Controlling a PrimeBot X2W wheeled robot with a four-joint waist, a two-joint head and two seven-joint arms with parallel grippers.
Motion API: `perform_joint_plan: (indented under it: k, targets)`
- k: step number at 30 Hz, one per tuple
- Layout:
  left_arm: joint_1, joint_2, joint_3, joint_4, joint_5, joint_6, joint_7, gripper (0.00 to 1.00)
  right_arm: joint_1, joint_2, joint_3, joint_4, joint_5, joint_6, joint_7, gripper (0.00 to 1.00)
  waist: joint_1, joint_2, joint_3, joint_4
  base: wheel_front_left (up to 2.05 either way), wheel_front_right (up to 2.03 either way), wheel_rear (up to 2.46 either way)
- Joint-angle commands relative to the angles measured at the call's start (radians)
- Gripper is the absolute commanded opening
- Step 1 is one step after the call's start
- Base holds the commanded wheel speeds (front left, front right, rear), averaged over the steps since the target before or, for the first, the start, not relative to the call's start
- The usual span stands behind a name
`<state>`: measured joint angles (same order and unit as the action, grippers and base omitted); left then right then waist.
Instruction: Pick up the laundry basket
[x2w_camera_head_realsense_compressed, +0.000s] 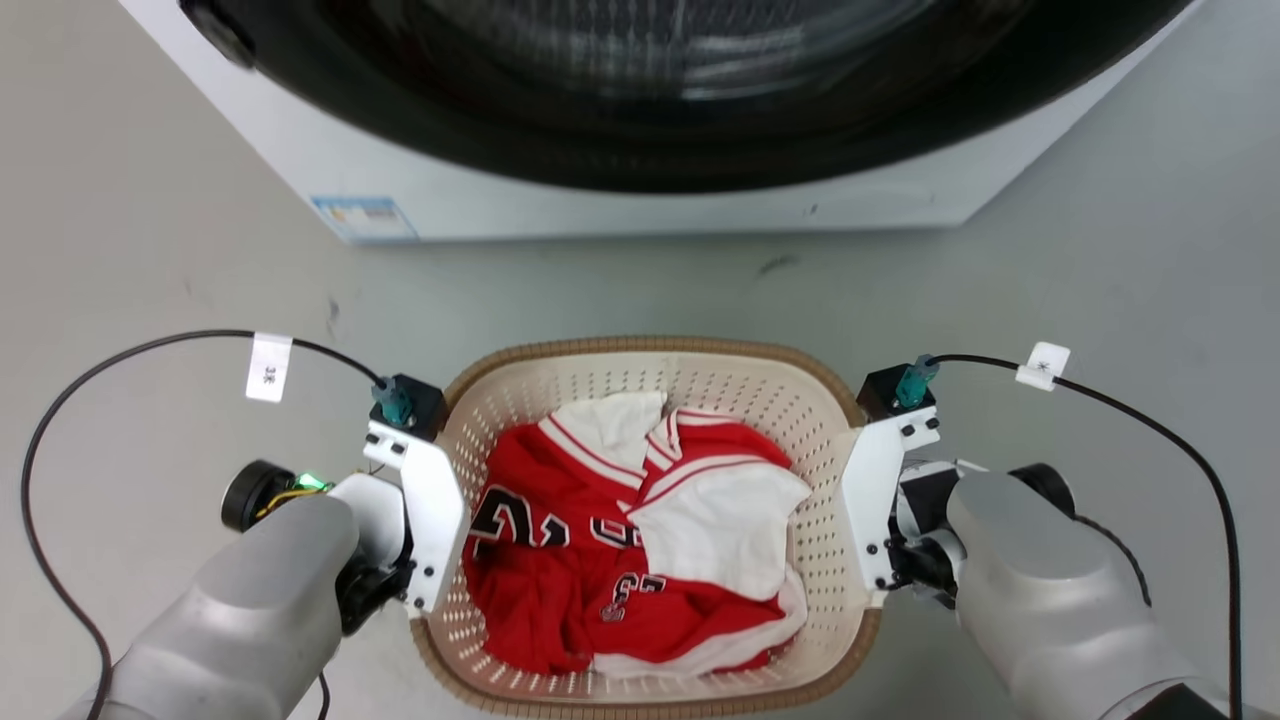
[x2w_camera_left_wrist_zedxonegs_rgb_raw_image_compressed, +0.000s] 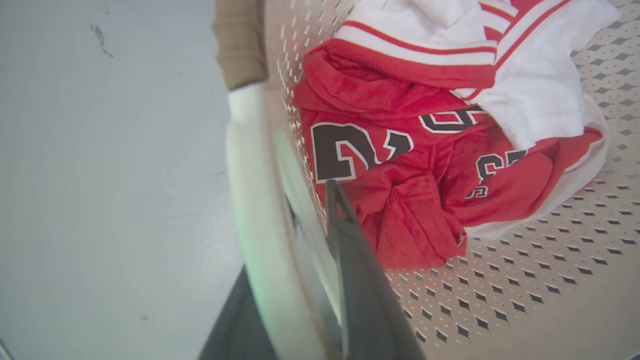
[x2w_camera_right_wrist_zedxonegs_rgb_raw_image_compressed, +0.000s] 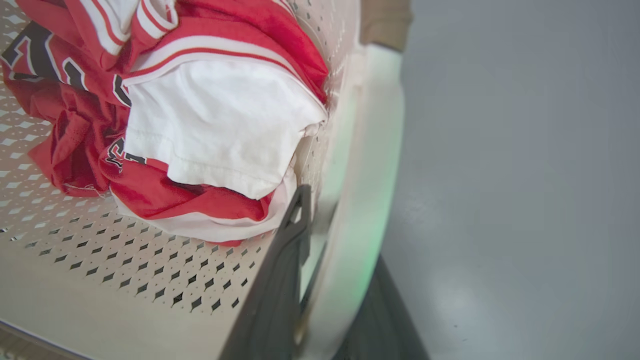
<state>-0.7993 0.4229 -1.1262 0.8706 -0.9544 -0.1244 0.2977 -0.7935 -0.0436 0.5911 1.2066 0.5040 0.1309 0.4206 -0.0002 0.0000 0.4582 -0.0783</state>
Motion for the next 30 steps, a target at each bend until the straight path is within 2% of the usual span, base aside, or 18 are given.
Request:
perform_joint_plan:
  k: [1, 10, 19, 30]
  targets:
    - [0.015, 0.013, -0.016, -0.018, -0.011, -0.01, 0.0, 0.0, 0.024, -0.012, 0.016, 0.001, 0.003, 0.0, 0.016, 0.0, 0.0002, 0.0, -0.07, -0.009, 0.0, 0.0, 0.0]
    - [0.063, 0.035, -0.092, -0.067, -0.09, -0.011, 0.03, 0.0, 0.055, -0.01, 0.082, -0.015, 0.041, 0.0, 0.084, 0.0, 0.0002, 0.0, -0.224, -0.01, 0.0, 0.0, 0.0]
    - [0.096, 0.04, -0.133, -0.119, -0.16, -0.012, 0.124, 0.0, 0.107, -0.007, 0.154, -0.031, 0.093, 0.001, 0.197, 0.0, 0.0002, 0.0, -0.368, -0.006, 0.0, 0.0, 0.0]
    - [0.106, 0.055, -0.148, -0.17, -0.22, -0.014, 0.227, 0.0, 0.124, -0.035, 0.216, -0.084, 0.16, 0.001, 0.293, 0.0, 0.0002, 0.0, -0.463, 0.0, 0.0, 0.0, 0.0]
